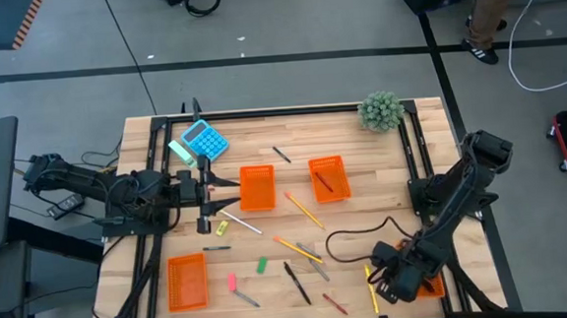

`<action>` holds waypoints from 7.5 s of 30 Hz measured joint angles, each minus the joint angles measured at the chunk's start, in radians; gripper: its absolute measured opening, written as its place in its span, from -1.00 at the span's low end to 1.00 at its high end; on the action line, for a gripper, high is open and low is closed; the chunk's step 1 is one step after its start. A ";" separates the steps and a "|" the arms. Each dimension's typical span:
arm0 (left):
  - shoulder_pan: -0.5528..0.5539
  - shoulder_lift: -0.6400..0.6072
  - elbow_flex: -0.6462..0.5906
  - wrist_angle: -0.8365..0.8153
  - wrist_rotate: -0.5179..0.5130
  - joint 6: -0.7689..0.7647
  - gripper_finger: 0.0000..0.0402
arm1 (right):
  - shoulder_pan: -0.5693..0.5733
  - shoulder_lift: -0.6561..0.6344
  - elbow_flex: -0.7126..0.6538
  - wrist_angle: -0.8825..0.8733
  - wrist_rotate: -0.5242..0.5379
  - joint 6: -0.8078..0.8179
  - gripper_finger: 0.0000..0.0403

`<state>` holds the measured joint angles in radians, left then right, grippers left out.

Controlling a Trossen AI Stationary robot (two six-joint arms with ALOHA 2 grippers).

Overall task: Sort crayons/erasers/pens/pencils in bins
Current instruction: Put the yellow pen into the bottom right orange bin, then put the red crayon into the top right orange bin

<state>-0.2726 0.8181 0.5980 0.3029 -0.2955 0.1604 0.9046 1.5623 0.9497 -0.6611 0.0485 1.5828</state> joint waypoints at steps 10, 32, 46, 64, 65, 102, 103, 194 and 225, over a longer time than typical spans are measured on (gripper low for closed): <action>0.000 0.000 0.000 -0.012 0.000 0.003 -0.19 | -0.076 0.001 0.001 0.089 0.219 -0.387 -0.61; 0.001 0.000 0.000 -0.017 0.000 -0.017 -0.19 | -0.124 0.001 0.001 0.213 0.473 -0.859 -0.61; 0.001 0.000 0.000 0.001 0.000 0.033 -0.19 | -0.200 0.115 0.088 0.287 0.345 -0.615 -0.61; 0.000 0.000 0.000 0.022 0.118 -0.048 -0.19 | -0.081 0.374 0.495 -0.357 0.072 0.164 -0.61; 0.000 0.000 0.000 0.021 0.118 -0.047 -0.19 | -0.072 0.375 0.479 -0.355 0.057 0.196 -0.61; 0.000 0.000 0.000 0.037 0.118 0.007 -0.19 | -0.103 0.370 0.244 -0.137 -0.063 0.234 -0.32; 0.000 0.000 0.000 0.037 0.119 0.007 -0.19 | -0.106 0.366 0.229 -0.122 -0.073 0.237 -0.31; 0.000 0.000 0.000 0.038 0.117 0.010 -0.19 | 0.223 0.102 0.131 -0.462 -0.009 0.606 -0.62; 0.000 0.000 0.000 0.044 0.117 0.010 -0.19 | -0.057 0.182 0.299 0.151 0.451 -0.093 -0.62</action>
<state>-0.2726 0.8177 0.5980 0.3473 -0.1780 0.1706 0.8477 1.7441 1.2484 -0.5100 0.4998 1.4902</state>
